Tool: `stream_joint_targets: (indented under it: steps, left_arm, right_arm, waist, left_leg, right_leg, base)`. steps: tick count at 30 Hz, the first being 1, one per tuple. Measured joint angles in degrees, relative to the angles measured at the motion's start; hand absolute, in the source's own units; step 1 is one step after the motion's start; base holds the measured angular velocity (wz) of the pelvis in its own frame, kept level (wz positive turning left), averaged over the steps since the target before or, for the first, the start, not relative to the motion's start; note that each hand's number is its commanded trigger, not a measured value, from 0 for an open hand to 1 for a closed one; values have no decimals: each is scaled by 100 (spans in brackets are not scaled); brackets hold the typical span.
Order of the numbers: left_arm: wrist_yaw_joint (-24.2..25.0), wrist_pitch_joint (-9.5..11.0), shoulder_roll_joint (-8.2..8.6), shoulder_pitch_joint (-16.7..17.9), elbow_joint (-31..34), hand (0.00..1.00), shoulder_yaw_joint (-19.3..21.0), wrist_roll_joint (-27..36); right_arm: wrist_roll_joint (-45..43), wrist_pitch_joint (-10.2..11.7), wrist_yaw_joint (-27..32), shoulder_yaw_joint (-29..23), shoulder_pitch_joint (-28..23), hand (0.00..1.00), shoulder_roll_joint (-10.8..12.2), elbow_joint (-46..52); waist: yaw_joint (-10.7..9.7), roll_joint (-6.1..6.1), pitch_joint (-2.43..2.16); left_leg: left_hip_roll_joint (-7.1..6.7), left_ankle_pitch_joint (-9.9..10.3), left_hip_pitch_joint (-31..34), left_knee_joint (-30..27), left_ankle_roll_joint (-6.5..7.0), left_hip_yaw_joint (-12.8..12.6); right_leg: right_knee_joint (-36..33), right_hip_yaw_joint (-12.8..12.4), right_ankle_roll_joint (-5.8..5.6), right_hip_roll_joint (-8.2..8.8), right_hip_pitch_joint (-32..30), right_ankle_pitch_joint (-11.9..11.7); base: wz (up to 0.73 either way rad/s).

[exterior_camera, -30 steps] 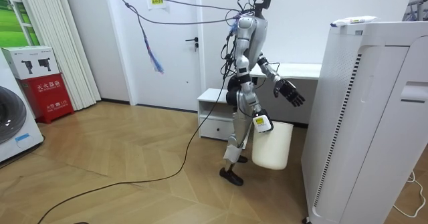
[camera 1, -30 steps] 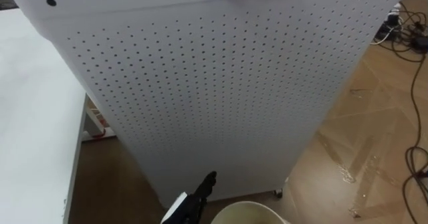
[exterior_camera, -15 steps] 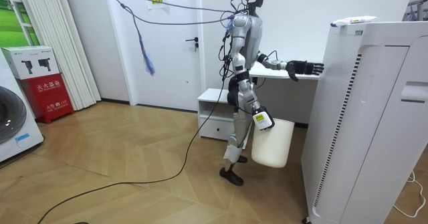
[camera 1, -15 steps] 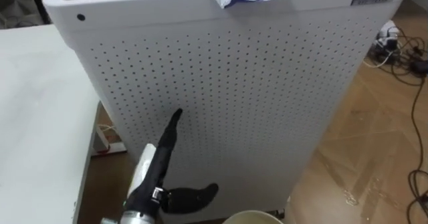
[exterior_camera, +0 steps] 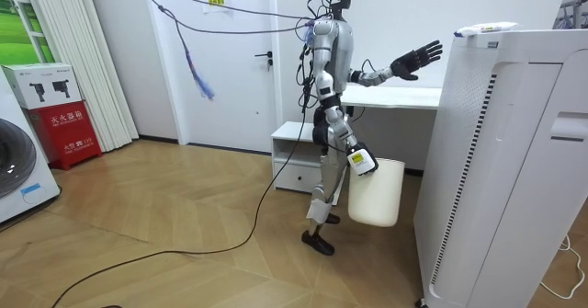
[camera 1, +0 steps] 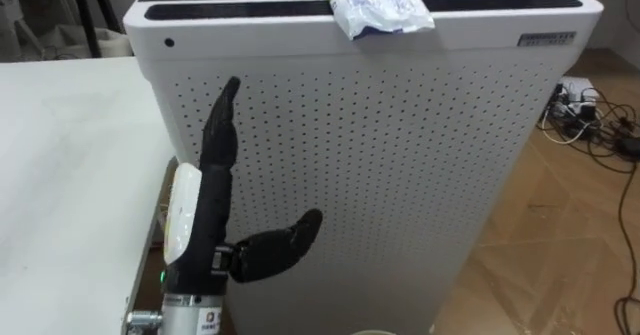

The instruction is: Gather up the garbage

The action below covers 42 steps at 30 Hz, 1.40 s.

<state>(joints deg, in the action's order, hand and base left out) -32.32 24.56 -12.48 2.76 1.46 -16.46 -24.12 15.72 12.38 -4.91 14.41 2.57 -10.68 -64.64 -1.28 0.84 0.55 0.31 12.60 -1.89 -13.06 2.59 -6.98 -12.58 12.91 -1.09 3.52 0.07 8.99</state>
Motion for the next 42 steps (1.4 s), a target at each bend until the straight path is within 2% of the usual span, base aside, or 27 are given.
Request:
stream_joint_targets:
  steps: [5, 13, 20, 23, 27, 30, 32, 35, 42]
  left_arm:
    - [-288, 5, -46, 0, 11, 0, 73, -281]
    - [-508, 29, -49, -80, 156, 0, 140, -315]
    - [-628, 49, -71, -460, 627, 0, 251, -836]
    - [-756, 48, -61, -565, 635, 0, 313, -1207]
    - [-850, 45, -72, -607, 638, 0, 324, -1475]
    - [-873, 42, -153, -712, 638, 0, 327, -1702]
    - [-870, 37, -223, -908, 637, 0, 326, -1720]
    - [-855, -26, -232, -1074, 638, 0, 298, -1815]
    - [-806, -205, -233, -1181, 637, 0, 99, -1827]
  right_arm:
    - [-10, 0, 41, -1, -34, 100, -1, 7]
    - [-29, 0, 28, -2, -54, 100, -2, 29]
    - [-62, -17, -96, -3, -153, 100, -33, 47]
    - [-63, -150, -137, -3, -220, 100, -37, 48]
    - [-137, -250, -150, -6, -287, 100, -40, 133]
    - [-189, -251, -102, -6, -325, 100, -45, 240]
    - [-249, -251, -97, -5, -327, 100, -44, 240]
    - [-257, -251, -104, -5, -328, 100, -39, 241]
    - [-247, -256, -104, -5, -329, 100, -50, 252]
  waist:
    - [7, 6, 0]
    - [-18, -5, 4]
    - [-57, -98, 27]
    - [-79, -157, 32]
    - [-139, -171, 26]
    - [-178, -162, 30]
    - [-222, -160, 32]
    - [-314, -164, 34]
    - [-393, -179, 35]
  left_leg:
    - [7, 0, 10, -2, 0, -44]
    - [7, 0, -51, 5, 0, -43]
    - [6, 4, -117, 55, -4, -43]
    - [7, 5, -193, 180, -7, -47]
    - [5, 5, -177, 179, -8, -63]
    - [-1, 2, -182, 138, -9, -63]
    - [-5, 1, -190, 132, -8, -66]
    - [-4, 1, -225, 145, -8, -65]
    - [5, 1, -260, 188, -9, -79]
  right_leg:
    - [-4, -46, 3, -5, -28, -2]
    - [9, -101, 3, -13, 24, -2]
    - [-4, -104, 0, -22, 58, -17]
    - [-8, -130, 1, -41, 63, -18]
    - [-39, -180, 1, -48, 10, -18]
    - [-33, -218, 1, -44, 25, -17]
    - [-20, -268, 1, -44, 36, -17]
    - [8, -261, 0, -46, 82, -17]
    - [46, -241, 0, -60, 115, -17]
  base:
    - [-5]
    - [-2]
    - [-1]
    - [-4]
    - [-7]
    - [-6]
    - [0]
    - [0]
    - [0]
